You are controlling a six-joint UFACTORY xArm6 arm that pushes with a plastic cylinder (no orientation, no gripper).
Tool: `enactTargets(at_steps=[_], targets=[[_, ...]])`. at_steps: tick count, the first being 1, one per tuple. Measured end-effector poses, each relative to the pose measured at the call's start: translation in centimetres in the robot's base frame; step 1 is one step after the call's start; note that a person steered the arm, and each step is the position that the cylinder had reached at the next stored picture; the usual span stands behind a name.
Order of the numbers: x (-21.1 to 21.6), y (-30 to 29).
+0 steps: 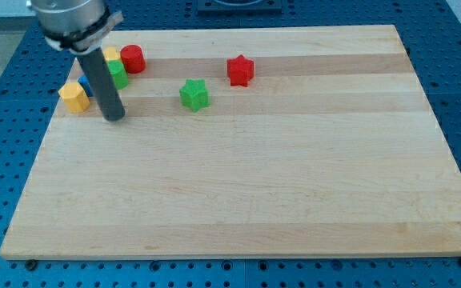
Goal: Push the green circle into the green star
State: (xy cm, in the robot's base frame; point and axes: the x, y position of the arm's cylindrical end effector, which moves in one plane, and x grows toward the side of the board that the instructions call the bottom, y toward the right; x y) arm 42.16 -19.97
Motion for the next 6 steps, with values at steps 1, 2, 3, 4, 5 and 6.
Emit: enactTargets(at_steps=[1, 2, 3, 4, 5, 6], targets=[[4.7, -5.6], [4.1, -10.3], [1.5, -10.5], [-2.6, -10.5], [-7.3, -10.5], [-9.9, -10.4]])
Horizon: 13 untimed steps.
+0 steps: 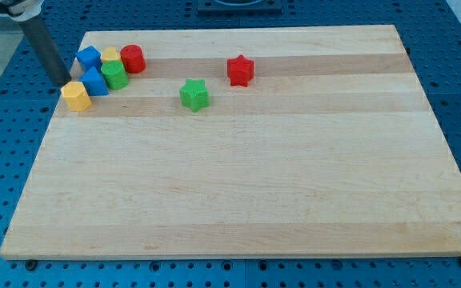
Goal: Push the green circle into the green star
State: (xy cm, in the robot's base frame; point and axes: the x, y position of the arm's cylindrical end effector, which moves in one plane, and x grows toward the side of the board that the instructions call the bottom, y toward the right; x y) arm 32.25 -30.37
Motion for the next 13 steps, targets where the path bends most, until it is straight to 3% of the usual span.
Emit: enactTargets(at_steps=[5, 6, 11, 13], targets=[[-0.2, 5.7], [-1.8, 6.3], [1.4, 18.2], [-0.6, 17.1]])
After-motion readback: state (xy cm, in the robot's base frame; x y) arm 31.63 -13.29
